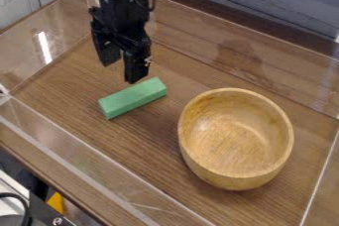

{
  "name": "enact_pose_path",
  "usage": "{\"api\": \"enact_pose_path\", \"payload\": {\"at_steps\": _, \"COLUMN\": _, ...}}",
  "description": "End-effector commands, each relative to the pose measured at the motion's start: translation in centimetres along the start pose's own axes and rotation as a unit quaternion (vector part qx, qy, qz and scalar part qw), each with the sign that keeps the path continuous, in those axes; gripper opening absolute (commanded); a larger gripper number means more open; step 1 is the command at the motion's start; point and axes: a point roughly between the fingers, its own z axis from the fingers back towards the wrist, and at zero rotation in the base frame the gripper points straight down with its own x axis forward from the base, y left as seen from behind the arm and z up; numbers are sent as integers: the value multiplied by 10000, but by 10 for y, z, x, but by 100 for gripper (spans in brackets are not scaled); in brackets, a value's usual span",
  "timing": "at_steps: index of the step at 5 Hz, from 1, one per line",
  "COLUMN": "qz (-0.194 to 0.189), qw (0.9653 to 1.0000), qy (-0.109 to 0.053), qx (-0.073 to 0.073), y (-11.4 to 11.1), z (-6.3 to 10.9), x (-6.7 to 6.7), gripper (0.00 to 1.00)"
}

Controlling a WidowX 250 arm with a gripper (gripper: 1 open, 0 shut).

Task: Put the green block in the brown bowl

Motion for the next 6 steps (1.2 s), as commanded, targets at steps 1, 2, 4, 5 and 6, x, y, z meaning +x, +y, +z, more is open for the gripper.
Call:
{"api": "enact_pose_path", "payload": {"at_steps": 1, "qz": -52, "qw": 9999, "qy": -60, "qx": 89, "y": 5, "z": -3, "x": 0, "gripper": 100}}
{"api": "enact_pose_path", "payload": {"at_steps": 2, "qz": -299, "qw": 9995, "qy": -46, "qx": 121, "y": -2, "z": -16, "x": -2, "gripper": 100}}
{"api": "enact_pose_path", "payload": {"at_steps": 4, "qz": 197, "qw": 9996, "qy": 21, "qx": 192, "y": 9, "z": -44, "x": -4, "gripper": 100}}
{"api": "enact_pose_path", "payload": {"at_steps": 5, "qz": 34, "qw": 9998, "qy": 27, "qx": 171, "y": 14, "z": -51, "x": -3, "gripper": 0}}
{"api": "enact_pose_path", "payload": {"at_steps": 6, "qz": -71, "qw": 9999, "qy": 63, "qx": 107, "y": 18, "z": -51, "x": -1, "gripper": 0}}
